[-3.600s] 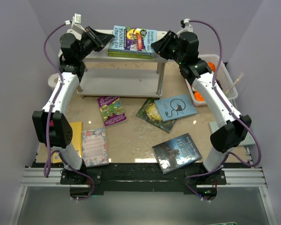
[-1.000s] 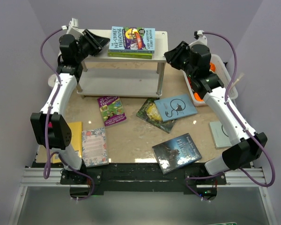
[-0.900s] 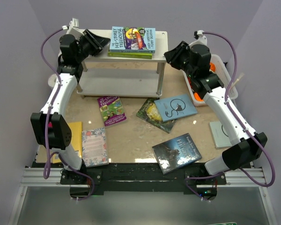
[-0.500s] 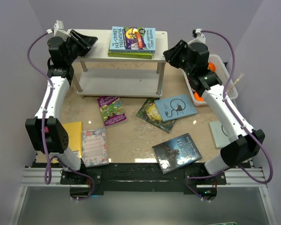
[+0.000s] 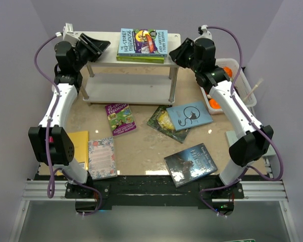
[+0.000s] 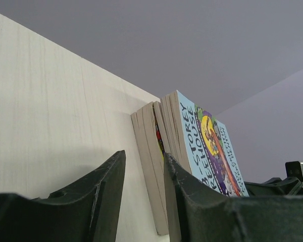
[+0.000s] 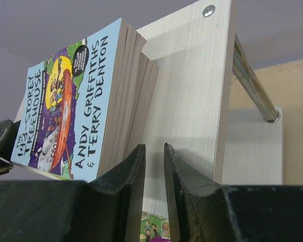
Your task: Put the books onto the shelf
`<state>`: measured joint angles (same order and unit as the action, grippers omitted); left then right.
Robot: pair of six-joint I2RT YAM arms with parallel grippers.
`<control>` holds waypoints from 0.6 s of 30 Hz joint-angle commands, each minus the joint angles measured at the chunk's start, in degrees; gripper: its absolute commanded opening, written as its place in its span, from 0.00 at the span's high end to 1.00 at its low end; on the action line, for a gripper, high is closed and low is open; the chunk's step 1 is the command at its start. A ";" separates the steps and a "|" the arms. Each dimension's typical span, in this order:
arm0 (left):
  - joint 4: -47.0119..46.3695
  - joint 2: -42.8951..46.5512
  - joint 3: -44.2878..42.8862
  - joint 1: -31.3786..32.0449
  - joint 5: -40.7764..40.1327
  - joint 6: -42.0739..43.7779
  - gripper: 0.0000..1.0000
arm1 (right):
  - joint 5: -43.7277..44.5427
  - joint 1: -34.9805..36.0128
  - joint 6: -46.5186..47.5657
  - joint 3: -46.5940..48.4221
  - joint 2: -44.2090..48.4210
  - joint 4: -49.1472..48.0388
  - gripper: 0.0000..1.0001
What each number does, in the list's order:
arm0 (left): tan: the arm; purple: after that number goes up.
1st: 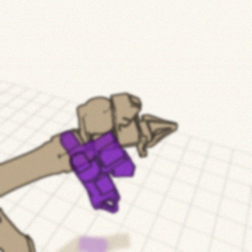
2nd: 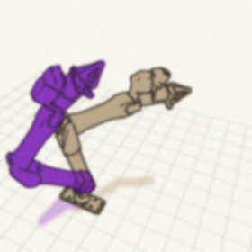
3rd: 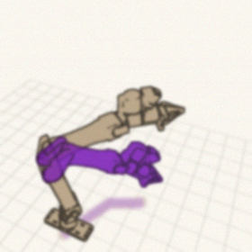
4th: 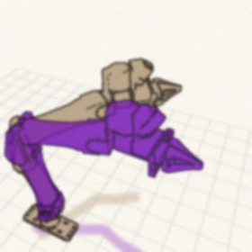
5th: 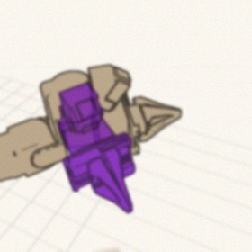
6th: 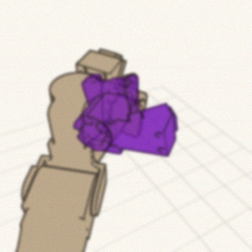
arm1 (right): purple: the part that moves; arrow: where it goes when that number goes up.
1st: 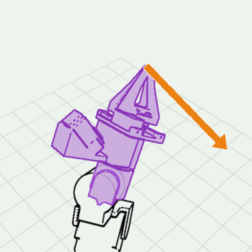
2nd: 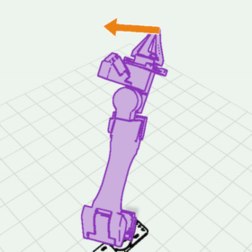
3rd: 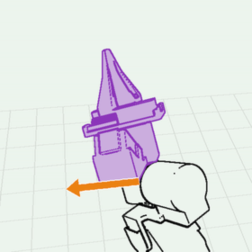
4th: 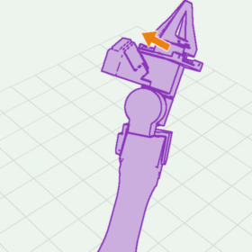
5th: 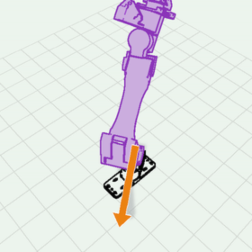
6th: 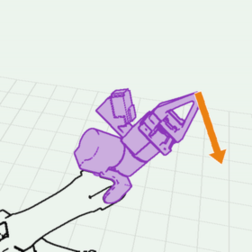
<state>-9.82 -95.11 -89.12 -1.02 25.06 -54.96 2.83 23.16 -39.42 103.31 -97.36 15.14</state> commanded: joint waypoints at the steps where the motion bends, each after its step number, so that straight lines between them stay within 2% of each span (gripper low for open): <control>1: -2.39 0.45 0.61 0.58 2.89 -0.59 0.59 | -0.81 1.19 0.13 1.37 1.91 -1.77 0.75; 18: -3.53 0.80 1.85 1.90 3.42 -0.85 0.59 | -0.37 3.12 1.45 -0.65 3.84 -2.39 0.74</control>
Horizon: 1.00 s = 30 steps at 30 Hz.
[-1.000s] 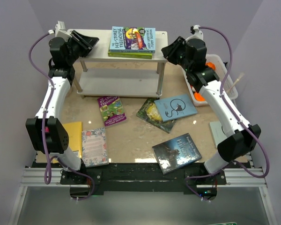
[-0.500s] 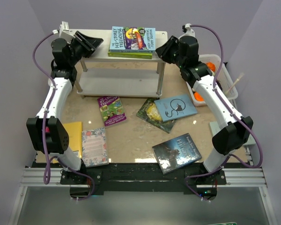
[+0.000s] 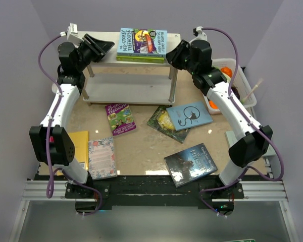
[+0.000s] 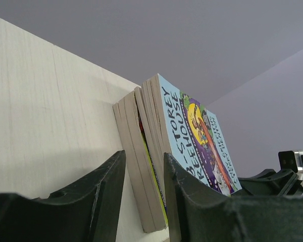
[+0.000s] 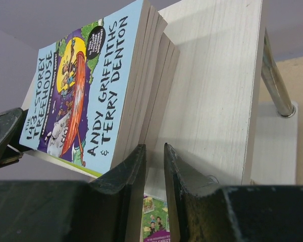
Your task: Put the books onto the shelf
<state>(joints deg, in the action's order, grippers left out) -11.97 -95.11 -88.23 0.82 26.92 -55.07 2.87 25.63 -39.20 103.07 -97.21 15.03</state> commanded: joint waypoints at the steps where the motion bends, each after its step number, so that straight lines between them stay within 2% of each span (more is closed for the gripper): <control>1: -1.48 0.89 1.04 0.06 1.56 -0.74 0.59 | -0.15 0.65 1.23 -0.67 3.87 -2.20 0.74; 12: -1.92 1.77 1.65 0.15 1.56 -1.01 0.59 | 4.24 0.48 0.97 -1.81 6.15 -1.75 0.73; 17: -2.18 2.21 2.18 0.67 2.09 -0.83 0.59 | 2.14 0.65 0.97 0.82 4.58 -1.49 0.73; 30: -3.06 3.26 4.73 2.78 3.40 0.66 0.60 | -0.24 1.00 0.44 -0.06 4.22 -2.37 0.74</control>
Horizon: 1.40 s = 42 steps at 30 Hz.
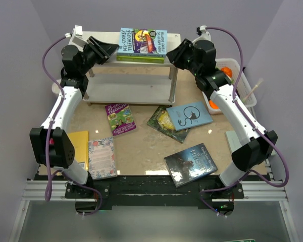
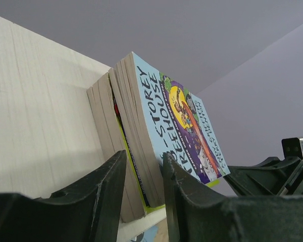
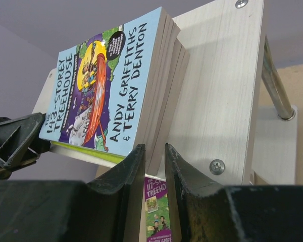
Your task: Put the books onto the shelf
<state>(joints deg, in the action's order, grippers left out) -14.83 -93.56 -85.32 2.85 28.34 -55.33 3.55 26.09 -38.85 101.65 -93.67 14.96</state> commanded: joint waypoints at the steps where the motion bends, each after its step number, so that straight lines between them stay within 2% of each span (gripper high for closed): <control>1: -0.37 2.06 2.43 0.75 2.07 0.84 0.60 | -1.00 0.81 0.18 1.62 0.59 -2.30 0.73; 22: -1.52 5.32 4.90 0.75 2.25 1.36 0.60 | -0.04 2.30 0.18 0.40 2.00 -2.13 0.73; 24: -0.64 5.32 4.55 0.32 2.07 1.63 0.60 | 0.75 2.30 0.18 0.40 2.26 -1.87 0.70; 27: 1.19 5.40 3.50 -1.96 1.64 1.72 0.56 | 3.99 1.95 0.09 0.22 3.49 -0.38 0.65; 31: 5.15 7.33 3.14 -7.24 -1.43 0.40 0.35 | 6.81 -0.59 -0.26 -1.97 7.09 1.64 0.59; 32: 8.21 8.12 3.31 -8.03 -2.84 0.31 0.32 | 7.95 -0.68 0.44 -2.76 9.44 1.82 0.59; 34: 10.60 11.81 5.42 -9.35 -7.91 1.27 0.28 | 8.49 -0.69 0.71 -9.77 13.40 -0.53 0.57; 35: 13.57 13.21 6.56 -9.27 -10.21 1.63 0.27 | 8.32 -0.60 0.88 -13.19 18.21 -2.03 0.57; 36: 14.30 16.71 10.31 -9.27 -13.89 1.72 0.27 | 4.75 -0.60 0.62 -21.58 20.69 -3.87 0.57; 38: 14.74 20.94 16.12 -9.09 -17.25 1.11 0.28 | 0.34 -0.07 -0.95 -31.55 27.18 -13.08 0.57; 39: 14.74 25.66 23.54 -8.31 -18.83 0.58 0.29 | -2.29 0.54 -1.40 -40.21 28.35 -16.16 0.58; 40: 14.74 28.23 27.62 -7.52 -21.11 0.40 0.31 | -5.63 1.07 -1.49 -43.78 29.06 -20.37 0.58; 42: 14.74 33.85 38.05 -4.80 -22.09 1.10 0.35 | -8.72 2.56 -1.58 -50.80 27.33 -22.77 0.60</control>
<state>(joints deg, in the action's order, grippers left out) -4.58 -68.69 -63.42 -5.82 13.61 -54.98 3.84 26.30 -39.51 63.07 -63.57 3.55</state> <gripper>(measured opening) 0.684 0.414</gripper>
